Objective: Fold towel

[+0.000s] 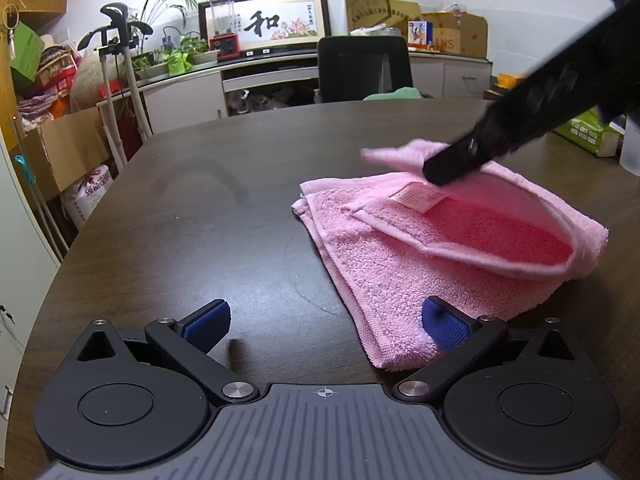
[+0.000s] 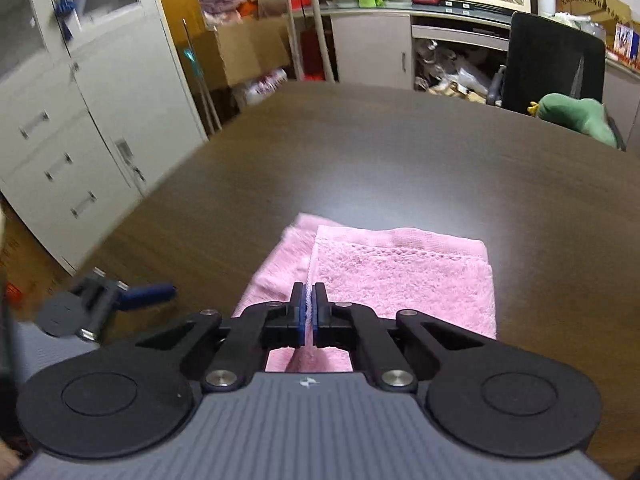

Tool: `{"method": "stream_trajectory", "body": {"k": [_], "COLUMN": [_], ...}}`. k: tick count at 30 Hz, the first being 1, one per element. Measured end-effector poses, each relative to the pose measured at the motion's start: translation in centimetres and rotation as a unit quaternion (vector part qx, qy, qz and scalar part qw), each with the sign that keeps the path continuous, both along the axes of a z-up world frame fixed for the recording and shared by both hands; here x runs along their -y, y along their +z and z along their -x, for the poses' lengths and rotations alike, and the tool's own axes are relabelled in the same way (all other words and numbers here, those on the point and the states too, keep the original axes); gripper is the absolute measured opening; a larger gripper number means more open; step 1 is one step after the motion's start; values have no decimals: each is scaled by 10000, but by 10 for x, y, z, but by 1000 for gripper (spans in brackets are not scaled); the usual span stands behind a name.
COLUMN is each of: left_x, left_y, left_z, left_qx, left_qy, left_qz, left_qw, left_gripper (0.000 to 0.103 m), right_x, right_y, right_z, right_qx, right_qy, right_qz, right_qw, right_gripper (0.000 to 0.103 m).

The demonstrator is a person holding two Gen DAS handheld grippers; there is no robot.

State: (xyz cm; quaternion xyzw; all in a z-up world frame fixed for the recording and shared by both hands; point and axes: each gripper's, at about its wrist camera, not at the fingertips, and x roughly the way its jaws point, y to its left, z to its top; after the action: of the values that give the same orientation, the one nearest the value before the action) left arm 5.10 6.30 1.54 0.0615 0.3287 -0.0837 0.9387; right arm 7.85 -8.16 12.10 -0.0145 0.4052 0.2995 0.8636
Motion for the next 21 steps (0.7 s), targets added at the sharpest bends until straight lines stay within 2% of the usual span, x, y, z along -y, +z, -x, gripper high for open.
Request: {"method": "stream_trajectory", "body": {"k": [5,8,10,14,20,21], "left_x": [-1,-3,-3,-2,-4,-4], "left_y": [0,1,1,2,1,2], "left_z": [-1,-1,0,1,0,0], "left_qx": [-22,-39,-35,-12,-32,-29], "left_qy": [3,5,6,7,11,11], "left_qz": [41,74,65,20,54,49], "left_qw": [10000,10000,10000,10000,10000,10000], "left_gripper": [103,103,103,103,103,103], "right_x": [-8,-6,-2,-2,-23,-28], "right_y": [-24,-43,-43,-39,-37,-37], "right_z": [-7,-15,-17,-15,-8,-7], "right_qx": [-349,-680,-810,-743,-470,-430], "right_qy": [12,-34,-61,-50,-28,15], "right_qz": [79,-101,-271,-138,517,668], "right_qw": [9994,9976,9963,9971,9975,9968], "right_gripper": [4,5,9,10,13,17]}}
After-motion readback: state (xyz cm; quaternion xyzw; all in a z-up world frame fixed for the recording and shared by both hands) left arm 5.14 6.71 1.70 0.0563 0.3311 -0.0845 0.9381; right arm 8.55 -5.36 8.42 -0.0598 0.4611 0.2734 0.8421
